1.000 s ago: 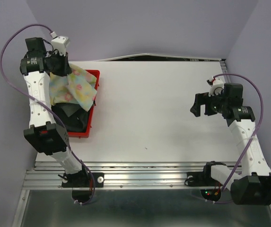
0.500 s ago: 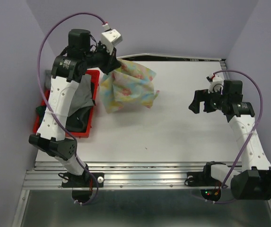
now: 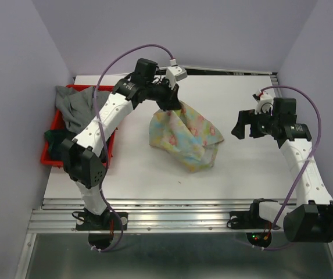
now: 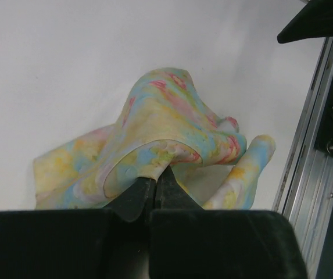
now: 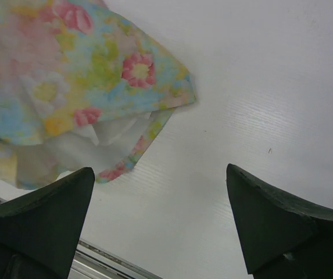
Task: Fold and stack the skirts
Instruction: Move the skirt to the center of the board
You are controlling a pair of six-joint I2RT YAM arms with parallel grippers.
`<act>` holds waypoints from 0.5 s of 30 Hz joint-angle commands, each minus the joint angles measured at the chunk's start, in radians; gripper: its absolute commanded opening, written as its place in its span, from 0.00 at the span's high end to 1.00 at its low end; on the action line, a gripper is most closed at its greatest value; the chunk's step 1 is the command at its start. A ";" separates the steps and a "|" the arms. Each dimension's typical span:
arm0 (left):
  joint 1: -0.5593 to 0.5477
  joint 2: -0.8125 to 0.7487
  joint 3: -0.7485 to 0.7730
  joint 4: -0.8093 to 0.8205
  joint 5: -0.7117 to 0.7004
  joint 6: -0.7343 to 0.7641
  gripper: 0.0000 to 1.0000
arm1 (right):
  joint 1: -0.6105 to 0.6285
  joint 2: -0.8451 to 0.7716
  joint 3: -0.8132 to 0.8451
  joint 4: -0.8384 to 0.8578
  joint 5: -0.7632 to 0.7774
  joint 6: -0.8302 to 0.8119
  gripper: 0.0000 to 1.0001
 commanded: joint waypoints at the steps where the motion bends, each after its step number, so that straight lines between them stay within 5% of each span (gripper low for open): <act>1: -0.071 0.004 -0.052 0.111 0.000 -0.030 1.00 | -0.001 0.009 0.030 0.025 0.009 -0.001 0.00; 11: -0.374 -0.012 -0.267 0.113 -0.129 0.073 1.00 | -0.001 0.079 0.050 0.021 -0.022 0.001 0.00; 15: -0.447 0.008 -0.312 0.001 -0.227 0.145 0.71 | -0.001 0.128 0.067 0.015 -0.054 -0.018 0.02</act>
